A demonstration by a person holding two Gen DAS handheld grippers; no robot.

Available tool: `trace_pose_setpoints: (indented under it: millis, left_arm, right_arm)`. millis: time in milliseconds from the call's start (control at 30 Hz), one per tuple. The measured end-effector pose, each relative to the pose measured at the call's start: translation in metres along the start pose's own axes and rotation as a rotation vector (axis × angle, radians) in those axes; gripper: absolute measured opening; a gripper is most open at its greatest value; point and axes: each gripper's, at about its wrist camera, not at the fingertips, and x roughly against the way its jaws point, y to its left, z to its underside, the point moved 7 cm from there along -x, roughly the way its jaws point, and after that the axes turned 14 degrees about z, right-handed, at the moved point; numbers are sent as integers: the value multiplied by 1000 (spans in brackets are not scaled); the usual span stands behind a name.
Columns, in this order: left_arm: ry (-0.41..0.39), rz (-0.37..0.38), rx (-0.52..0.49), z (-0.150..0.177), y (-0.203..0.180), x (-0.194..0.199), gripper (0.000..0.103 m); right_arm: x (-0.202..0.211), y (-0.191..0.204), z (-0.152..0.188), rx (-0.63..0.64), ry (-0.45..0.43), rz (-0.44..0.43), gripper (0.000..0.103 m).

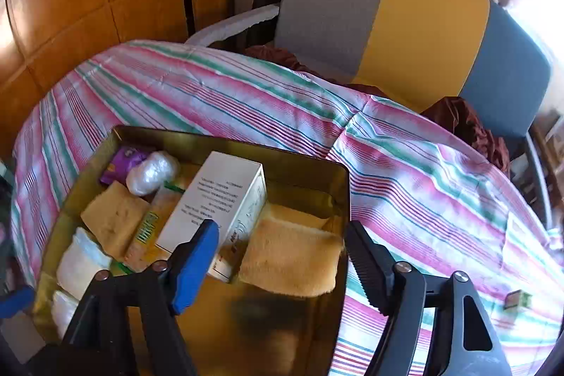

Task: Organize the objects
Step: 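Carry the yellow sponge into the gold tray and open the right gripper, then move both tools back toward the remaining items on the cloth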

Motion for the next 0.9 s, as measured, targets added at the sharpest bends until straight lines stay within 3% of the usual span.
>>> trace_pose_setpoints:
  millis: [200,500,900]
  left_arm:
    - [-10,-3,5,-1,0,3,61]
    - [-22,7,-34,-1,-15,11,61]
    - [-15,83,-113,-2,-60,12,61]
  right_arm:
    - [12,-6,11,-29,-13,-11,82]
    - [58,-42,41,-175,-67,-66,93]
    - [83,-132,124,-305,-28,34,95]
